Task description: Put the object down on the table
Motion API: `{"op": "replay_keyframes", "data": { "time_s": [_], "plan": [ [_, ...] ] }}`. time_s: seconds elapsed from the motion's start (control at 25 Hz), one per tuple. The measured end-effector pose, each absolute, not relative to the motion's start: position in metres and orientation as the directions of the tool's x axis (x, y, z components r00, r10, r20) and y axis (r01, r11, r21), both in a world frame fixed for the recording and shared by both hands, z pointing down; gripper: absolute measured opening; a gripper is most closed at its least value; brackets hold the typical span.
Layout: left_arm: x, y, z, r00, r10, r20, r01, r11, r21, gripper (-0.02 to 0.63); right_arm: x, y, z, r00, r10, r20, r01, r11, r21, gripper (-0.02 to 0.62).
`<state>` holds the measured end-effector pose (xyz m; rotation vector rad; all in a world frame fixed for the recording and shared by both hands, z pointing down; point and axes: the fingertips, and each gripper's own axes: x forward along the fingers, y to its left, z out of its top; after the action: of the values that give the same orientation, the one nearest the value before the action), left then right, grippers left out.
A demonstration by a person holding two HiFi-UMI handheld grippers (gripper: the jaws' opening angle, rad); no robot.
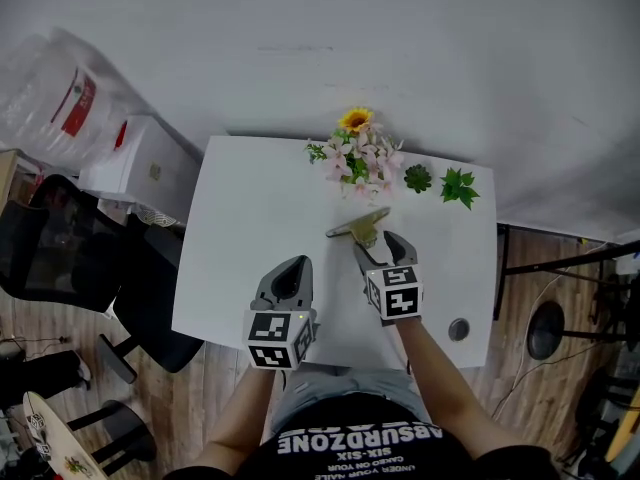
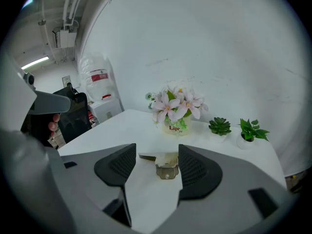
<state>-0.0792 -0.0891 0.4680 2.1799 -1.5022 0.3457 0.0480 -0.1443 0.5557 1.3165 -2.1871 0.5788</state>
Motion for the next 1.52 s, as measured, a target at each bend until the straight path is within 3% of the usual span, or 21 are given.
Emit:
{"op": "replay_keyframes", "data": {
  "time_s": [0.2, 0.4, 0.64, 1.52],
  "plan": [
    [-0.074, -0.083, 0.462, 0.373, -0.817, 0.439, -0.926, -0.300, 0.229, 0.006, 0.047, -0.132, 0.537, -0.409, -0.699, 0.587, -0.892, 0.443, -0.095, 0.217],
    [-0.069, -0.072, 0.457, 0.381, -0.819, 0.430, -0.923, -0.306, 0.234, 0.006, 0.047, -0.120, 0.516, -0.414, -0.734, 0.539, -0.893, 0.442, -0.084, 0.103],
    [-0.064, -0.062, 0.452, 0.387, -0.822, 0.418, -0.920, -0.315, 0.233, 0.006, 0.047, -0.107, 0.492, -0.422, -0.770, 0.478, -0.894, 0.442, -0.078, 0.011],
    [-0.059, -0.040, 0.439, 0.404, -0.829, 0.386, -0.912, -0.330, 0.245, 0.005, 0.030, -0.071, 0.454, -0.478, -0.773, 0.417, -0.867, 0.491, -0.083, -0.002]
  ]
}}
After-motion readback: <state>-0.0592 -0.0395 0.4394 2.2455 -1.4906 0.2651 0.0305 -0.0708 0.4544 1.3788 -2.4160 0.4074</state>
